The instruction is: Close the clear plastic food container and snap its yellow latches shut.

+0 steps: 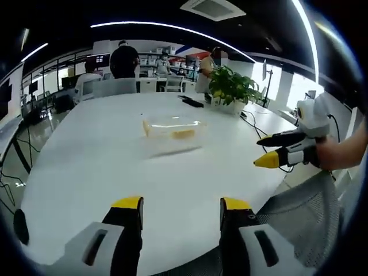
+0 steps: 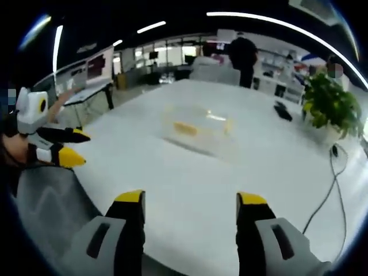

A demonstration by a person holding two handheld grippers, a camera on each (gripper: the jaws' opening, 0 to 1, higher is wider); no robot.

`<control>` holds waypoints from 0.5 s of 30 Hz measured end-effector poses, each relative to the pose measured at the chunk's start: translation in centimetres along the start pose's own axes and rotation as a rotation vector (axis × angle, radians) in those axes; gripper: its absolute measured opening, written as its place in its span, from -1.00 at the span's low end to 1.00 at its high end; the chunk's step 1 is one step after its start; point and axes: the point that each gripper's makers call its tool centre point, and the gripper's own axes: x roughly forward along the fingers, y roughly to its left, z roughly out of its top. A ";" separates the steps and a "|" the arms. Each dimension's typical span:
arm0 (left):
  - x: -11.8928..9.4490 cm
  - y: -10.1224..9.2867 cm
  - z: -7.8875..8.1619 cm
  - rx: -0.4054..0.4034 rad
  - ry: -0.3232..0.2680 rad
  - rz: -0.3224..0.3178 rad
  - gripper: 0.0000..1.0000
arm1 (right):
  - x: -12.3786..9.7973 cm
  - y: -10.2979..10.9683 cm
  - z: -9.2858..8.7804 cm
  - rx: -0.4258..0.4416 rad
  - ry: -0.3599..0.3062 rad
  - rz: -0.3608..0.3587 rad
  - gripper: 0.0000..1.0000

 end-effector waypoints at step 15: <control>0.3 0.0 0.2 0.023 -0.016 0.012 -0.01 | 0.2 0.2 -0.2 -0.009 0.004 0.009 0.22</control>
